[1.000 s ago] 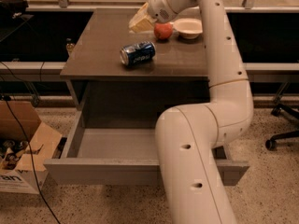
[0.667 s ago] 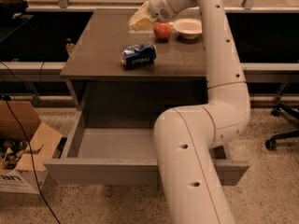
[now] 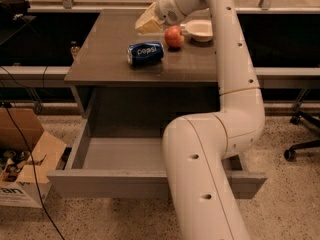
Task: Place pepsi can into top drawer
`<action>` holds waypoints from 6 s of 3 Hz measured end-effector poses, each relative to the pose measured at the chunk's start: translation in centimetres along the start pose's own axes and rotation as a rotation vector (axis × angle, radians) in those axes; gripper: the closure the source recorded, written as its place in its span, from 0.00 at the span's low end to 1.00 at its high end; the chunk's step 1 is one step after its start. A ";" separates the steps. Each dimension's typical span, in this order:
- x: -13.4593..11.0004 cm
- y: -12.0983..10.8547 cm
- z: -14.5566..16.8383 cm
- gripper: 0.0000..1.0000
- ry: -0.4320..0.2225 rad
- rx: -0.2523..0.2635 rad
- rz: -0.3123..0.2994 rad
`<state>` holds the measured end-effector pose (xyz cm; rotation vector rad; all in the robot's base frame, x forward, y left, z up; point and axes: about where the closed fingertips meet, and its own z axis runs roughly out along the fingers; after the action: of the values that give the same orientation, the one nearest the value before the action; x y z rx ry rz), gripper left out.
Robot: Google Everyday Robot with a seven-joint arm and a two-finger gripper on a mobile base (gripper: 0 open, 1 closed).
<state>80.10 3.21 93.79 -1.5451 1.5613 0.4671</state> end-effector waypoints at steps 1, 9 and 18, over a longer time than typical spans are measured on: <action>-0.1 0.2 0.6 0.06 0.002 -0.010 -0.005; 8.6 5.9 3.1 0.42 0.283 -0.267 0.060; 8.7 21.5 -5.6 1.00 0.270 -0.417 0.383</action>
Offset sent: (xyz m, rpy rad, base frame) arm -0.0046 -0.0020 0.0011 -0.0635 0.0286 0.0640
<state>59.38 -3.03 83.69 -1.6668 2.0837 0.8717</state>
